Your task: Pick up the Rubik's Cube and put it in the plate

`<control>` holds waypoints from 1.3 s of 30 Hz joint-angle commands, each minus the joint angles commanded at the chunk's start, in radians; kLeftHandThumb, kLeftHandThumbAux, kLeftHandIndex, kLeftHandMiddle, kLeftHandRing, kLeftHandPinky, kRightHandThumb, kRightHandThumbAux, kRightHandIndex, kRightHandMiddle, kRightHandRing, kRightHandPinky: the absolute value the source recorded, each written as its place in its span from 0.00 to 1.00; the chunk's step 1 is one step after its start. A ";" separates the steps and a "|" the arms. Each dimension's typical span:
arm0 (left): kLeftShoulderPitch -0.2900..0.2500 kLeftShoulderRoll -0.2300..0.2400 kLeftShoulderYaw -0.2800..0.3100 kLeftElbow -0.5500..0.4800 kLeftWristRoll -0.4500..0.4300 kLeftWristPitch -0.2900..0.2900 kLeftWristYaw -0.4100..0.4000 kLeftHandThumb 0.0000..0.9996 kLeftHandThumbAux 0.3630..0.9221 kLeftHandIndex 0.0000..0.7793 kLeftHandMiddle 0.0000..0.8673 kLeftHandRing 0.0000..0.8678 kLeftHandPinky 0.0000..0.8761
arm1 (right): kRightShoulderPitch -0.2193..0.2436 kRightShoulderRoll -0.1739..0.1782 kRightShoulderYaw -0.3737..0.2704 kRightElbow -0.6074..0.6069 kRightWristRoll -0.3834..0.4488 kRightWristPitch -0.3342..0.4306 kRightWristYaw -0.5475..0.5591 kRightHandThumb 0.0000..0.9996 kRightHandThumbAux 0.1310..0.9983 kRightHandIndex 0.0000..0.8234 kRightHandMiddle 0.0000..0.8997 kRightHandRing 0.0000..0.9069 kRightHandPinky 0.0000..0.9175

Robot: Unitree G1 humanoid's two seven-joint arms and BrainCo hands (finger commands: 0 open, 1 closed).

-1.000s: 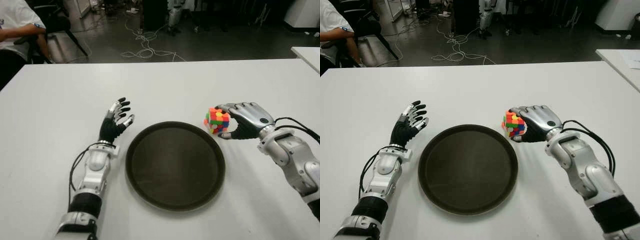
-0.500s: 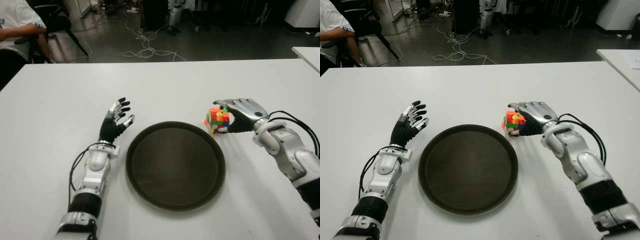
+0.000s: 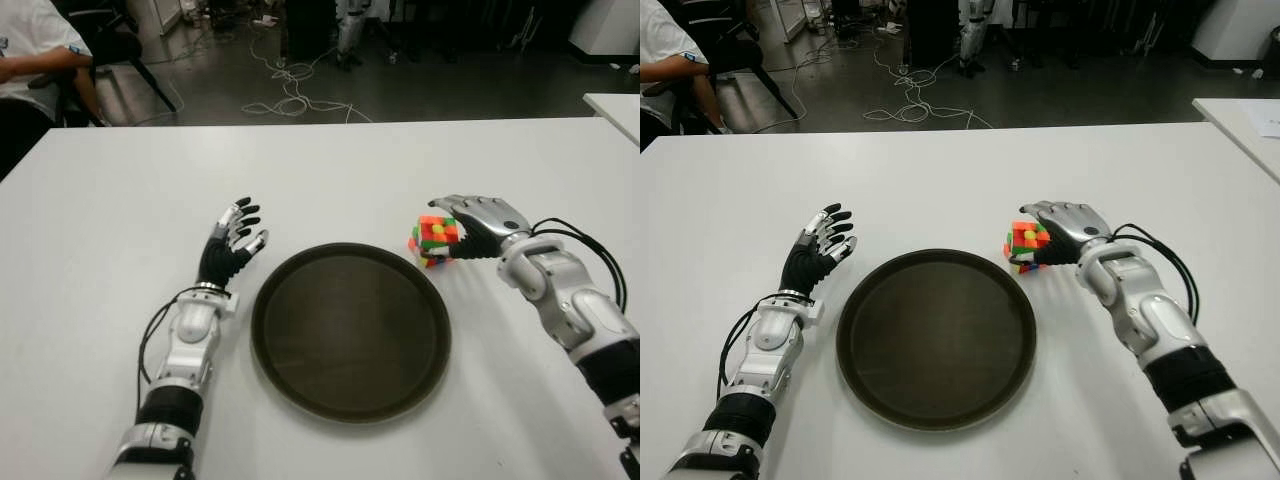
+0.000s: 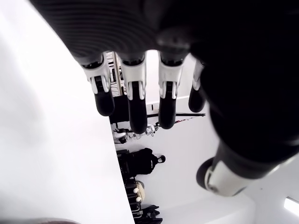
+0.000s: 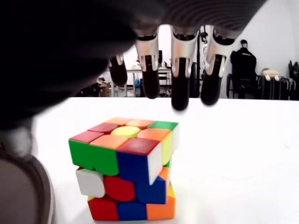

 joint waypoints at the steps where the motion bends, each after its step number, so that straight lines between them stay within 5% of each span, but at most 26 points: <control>1: -0.001 0.001 -0.001 0.002 0.001 -0.001 0.000 0.06 0.65 0.15 0.22 0.19 0.12 | -0.014 0.004 0.005 0.033 -0.002 -0.007 -0.012 0.16 0.19 0.00 0.01 0.01 0.02; 15: -0.011 0.002 0.003 0.017 -0.001 0.008 -0.002 0.05 0.64 0.16 0.21 0.18 0.13 | -0.115 0.035 0.046 0.309 -0.001 -0.064 -0.177 0.15 0.04 0.00 0.00 0.00 0.00; 39: -0.008 -0.006 0.004 0.007 -0.018 0.009 -0.012 0.07 0.71 0.15 0.22 0.19 0.13 | -0.146 0.054 0.057 0.389 0.023 -0.082 -0.237 0.13 0.02 0.00 0.00 0.00 0.00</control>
